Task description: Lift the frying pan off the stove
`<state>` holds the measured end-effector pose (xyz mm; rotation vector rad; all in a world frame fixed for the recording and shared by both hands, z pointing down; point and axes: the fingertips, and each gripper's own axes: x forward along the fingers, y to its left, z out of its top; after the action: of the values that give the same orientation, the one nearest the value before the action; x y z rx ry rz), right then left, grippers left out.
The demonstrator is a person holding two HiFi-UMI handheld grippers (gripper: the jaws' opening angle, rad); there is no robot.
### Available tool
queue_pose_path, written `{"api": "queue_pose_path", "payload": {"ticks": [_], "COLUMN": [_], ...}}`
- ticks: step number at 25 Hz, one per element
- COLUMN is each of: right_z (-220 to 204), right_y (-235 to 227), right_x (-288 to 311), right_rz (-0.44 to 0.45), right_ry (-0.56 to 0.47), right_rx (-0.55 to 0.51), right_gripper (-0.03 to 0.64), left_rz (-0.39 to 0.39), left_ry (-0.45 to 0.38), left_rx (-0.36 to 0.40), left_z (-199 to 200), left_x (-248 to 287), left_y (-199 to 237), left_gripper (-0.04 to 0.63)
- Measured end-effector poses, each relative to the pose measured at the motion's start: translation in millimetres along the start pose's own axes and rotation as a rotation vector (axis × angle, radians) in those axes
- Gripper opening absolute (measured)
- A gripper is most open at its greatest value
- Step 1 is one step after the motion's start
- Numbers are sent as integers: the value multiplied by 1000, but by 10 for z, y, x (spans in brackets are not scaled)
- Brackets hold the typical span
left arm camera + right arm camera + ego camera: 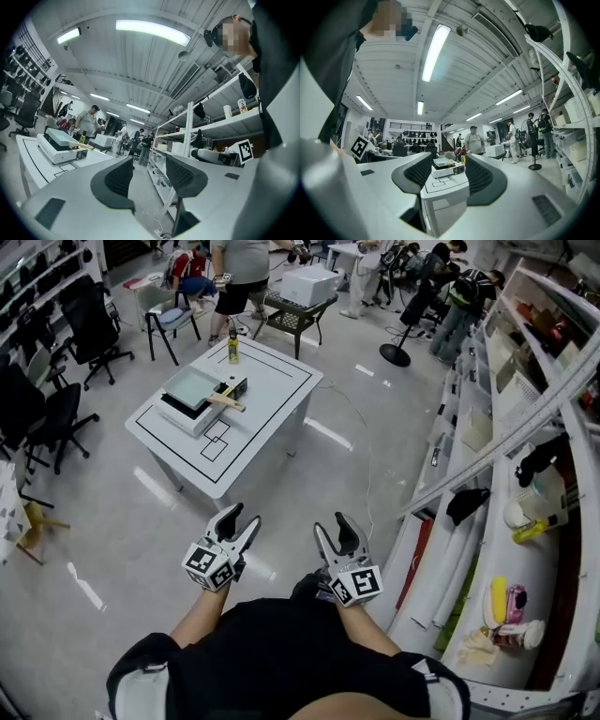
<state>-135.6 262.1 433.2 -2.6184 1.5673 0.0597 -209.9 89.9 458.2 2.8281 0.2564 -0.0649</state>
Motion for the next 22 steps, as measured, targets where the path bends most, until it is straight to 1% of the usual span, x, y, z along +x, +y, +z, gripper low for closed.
{"api": "queue_pose_path", "payload": {"ticks": [3,8,11,17,22], "right_z": [-63,-38,59,174,110], "right_y": [-283,-744,-1134,-2020,-2521], "right_x": [218,680,874,1071,1319], "right_rz": [37,177,231,271,315], "right_ry": [0,-13,-31,-31,-14], "right_rx": [19,44,48,73,90], "right_gripper": [236,236,236,236,236], "left_rz": [36,149,202,276,354], "left_ry": [0,2,6,-5,-30], "left_rx": [7,18,30,44,47], "left_z": [-18,10,8,78,109], "left_x": [274,766,1172,1927,2289], "left_y": [84,189,203,113,197], "left_gripper": [219,219,219,219,219]}}
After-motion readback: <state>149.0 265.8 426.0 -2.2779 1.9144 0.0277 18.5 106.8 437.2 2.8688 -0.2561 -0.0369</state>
